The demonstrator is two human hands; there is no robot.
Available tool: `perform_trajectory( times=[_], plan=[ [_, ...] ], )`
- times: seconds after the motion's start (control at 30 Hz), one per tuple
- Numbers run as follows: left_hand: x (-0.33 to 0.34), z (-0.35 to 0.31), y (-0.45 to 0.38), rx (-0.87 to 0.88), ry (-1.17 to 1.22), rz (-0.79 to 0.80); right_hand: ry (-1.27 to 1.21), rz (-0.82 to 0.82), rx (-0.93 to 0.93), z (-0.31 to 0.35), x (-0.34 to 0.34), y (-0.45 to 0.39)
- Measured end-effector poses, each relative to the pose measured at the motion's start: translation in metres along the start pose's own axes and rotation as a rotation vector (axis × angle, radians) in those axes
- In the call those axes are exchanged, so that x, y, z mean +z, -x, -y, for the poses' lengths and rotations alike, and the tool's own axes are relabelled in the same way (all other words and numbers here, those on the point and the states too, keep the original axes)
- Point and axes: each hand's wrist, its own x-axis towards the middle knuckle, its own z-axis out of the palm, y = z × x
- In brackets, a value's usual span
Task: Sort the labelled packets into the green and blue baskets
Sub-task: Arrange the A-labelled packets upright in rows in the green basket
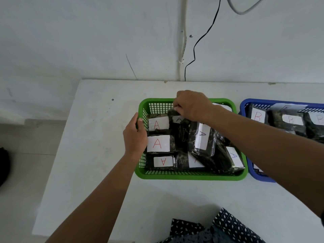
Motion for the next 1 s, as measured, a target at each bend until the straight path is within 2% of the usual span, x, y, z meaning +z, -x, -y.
perform_trajectory(
  times=[0.2, 0.3, 0.43, 0.53, 0.63, 0.7, 0.8, 0.9, 1.0],
  plan=[
    [0.0, -0.001, 0.0, 0.0, 0.005, 0.002, 0.011, 0.182, 0.048, 0.002, 0.006, 0.001],
    [0.0, -0.001, 0.0, 0.0, 0.01, -0.002, 0.033, 0.165, 0.076, 0.009, 0.015, 0.001],
    [-0.001, -0.002, 0.0, -0.004, 0.016, 0.003, 0.199, 0.219, 0.111, 0.014, 0.021, -0.002],
    [-0.001, -0.002, 0.001, -0.003, 0.018, 0.008, 0.188, 0.091, 0.076, 0.01, 0.016, 0.0],
    [-0.001, -0.002, 0.001, -0.004, 0.009, -0.004, -0.106, -0.224, 0.073, 0.008, 0.006, 0.002],
    [-0.001, -0.003, 0.002, -0.011, 0.012, 0.001, -0.439, -0.308, 0.123, 0.013, 0.003, 0.002],
    [-0.002, -0.003, 0.002, -0.017, 0.02, 0.026, -0.823, -0.233, 0.22, 0.02, 0.006, 0.0],
    [-0.003, -0.004, 0.002, -0.013, 0.006, 0.017, -0.926, -0.106, 0.329, 0.021, 0.013, -0.004],
    [-0.002, -0.004, 0.001, -0.012, 0.005, 0.017, -1.076, -0.063, 0.465, 0.024, 0.018, -0.01]
  ],
)
